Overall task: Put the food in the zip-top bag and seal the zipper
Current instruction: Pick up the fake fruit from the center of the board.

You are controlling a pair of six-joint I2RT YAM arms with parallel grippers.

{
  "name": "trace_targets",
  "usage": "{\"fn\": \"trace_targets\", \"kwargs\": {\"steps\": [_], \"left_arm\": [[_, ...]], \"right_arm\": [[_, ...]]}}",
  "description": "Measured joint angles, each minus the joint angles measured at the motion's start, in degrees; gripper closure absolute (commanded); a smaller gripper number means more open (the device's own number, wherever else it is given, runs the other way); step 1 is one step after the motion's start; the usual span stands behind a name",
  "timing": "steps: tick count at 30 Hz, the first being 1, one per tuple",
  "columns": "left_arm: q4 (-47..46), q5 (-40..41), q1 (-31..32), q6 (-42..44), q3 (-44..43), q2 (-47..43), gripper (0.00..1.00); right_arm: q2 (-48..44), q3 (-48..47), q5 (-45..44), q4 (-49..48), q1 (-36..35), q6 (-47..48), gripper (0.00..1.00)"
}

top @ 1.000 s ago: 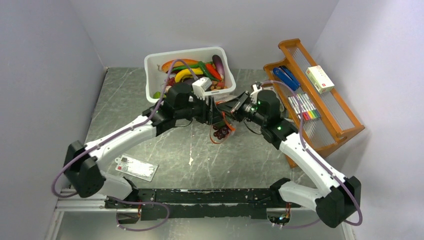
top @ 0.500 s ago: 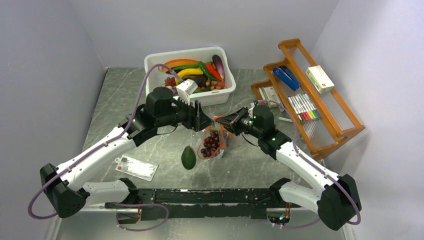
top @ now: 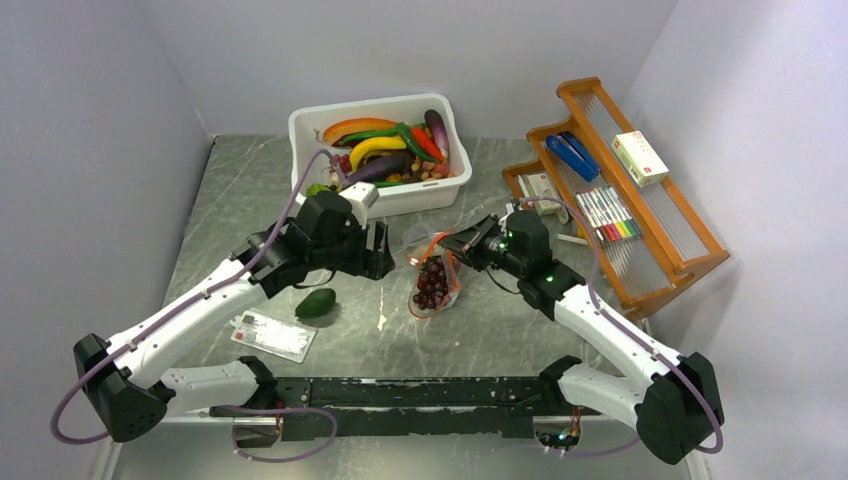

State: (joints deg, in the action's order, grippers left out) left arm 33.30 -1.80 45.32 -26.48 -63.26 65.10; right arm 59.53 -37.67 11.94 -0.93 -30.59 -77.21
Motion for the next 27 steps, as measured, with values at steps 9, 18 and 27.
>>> {"fn": "trace_targets", "kwargs": {"steps": [9,18,27], "left_arm": [[14.80,11.41,-3.74,-7.74,2.45,-6.45,0.19],[11.10,11.08,-19.74,-2.27,7.58,-3.15,0.11],[10.58,4.50,-32.61,-0.02,9.57,7.69,0.01]], "right_arm": [[-2.99,-0.20,-1.07,1.46,0.09,7.06,1.00],[-7.15,-0.20,-1.05,3.98,0.15,12.59,1.00],[-11.08,-0.20,-1.92,5.95,0.26,16.55,1.00]]}}
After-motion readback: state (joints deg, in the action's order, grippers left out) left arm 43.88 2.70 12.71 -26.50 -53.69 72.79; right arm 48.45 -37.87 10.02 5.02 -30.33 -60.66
